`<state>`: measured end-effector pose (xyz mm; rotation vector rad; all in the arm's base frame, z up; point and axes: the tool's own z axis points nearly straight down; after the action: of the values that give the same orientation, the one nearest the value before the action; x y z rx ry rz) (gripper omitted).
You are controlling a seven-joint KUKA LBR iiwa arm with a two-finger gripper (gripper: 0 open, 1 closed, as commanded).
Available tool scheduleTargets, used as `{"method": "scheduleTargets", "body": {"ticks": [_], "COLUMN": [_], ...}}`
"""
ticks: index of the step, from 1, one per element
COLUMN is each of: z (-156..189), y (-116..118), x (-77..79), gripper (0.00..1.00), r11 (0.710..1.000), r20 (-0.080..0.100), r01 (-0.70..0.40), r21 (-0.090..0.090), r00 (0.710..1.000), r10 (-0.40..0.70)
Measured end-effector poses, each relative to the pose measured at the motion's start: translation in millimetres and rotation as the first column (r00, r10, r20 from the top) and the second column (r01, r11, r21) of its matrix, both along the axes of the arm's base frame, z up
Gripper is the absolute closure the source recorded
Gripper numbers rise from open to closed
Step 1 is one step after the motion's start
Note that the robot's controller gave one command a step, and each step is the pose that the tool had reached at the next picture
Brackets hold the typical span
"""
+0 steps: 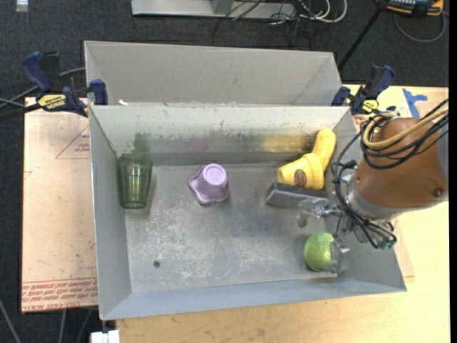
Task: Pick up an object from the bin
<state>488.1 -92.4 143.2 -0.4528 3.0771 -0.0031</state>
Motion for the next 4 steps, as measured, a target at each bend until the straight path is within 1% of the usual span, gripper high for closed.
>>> {"method": "scheduleTargets", "body": {"ticks": [1,2,3,4], "z": [-12,-45,-56,-56], "y": [-6,-26,-41,-41], "x": [1.9,5.9,-2.2,-2.1], "gripper": [0.00,0.00,1.00,1.00], "r11": [0.997,0.988,0.946,0.947], "r20": [0.004,0.002,0.012,0.012], "r01": [-0.082,-0.154,-0.322,-0.322], "r21": [-0.003,-0.005,-0.013,-0.013], "r00": [0.997,0.988,0.946,0.947], "r10": [0.082,0.154,0.323,0.322]}}
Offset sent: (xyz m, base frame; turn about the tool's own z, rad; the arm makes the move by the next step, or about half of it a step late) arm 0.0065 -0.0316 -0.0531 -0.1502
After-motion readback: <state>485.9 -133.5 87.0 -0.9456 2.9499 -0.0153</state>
